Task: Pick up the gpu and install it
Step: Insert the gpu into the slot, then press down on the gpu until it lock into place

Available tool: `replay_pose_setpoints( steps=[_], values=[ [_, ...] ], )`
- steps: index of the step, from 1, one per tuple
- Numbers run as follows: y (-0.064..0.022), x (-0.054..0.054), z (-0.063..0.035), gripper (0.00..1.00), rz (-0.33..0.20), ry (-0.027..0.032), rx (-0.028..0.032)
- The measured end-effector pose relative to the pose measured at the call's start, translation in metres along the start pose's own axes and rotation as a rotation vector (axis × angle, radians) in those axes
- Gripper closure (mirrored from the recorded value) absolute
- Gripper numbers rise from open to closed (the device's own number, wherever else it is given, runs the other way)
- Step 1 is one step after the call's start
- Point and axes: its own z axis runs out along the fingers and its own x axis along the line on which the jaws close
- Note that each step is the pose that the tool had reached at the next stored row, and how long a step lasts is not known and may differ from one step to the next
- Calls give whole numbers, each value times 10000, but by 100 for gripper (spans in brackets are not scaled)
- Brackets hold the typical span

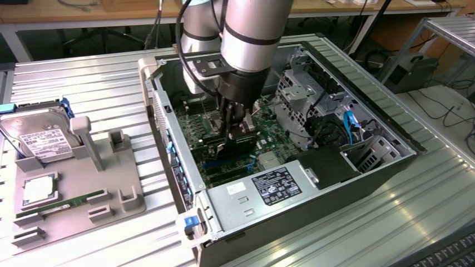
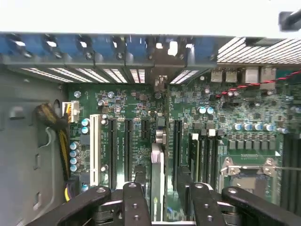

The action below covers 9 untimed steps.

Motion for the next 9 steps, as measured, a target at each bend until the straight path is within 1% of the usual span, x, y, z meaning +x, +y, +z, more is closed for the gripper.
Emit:
replay_pose_setpoints(
  steps=[1,2,3,4,5,6,7,8,9],
  values=[
    [39,-4,-133,80,-3,-2,5],
    [39,-4,-134,87,-2,-1,5],
    [39,-4,-134,87,-2,-2,5],
    [45,-37,-100,87,-6,-3,19],
    [58,-75,-50,87,-21,-2,30],
    [77,-83,12,87,-59,-2,45],
    [80,-81,91,87,-121,5,46],
    [79,-81,141,87,-166,1,48],
    [81,-79,156,87,-195,13,41]
  ],
)
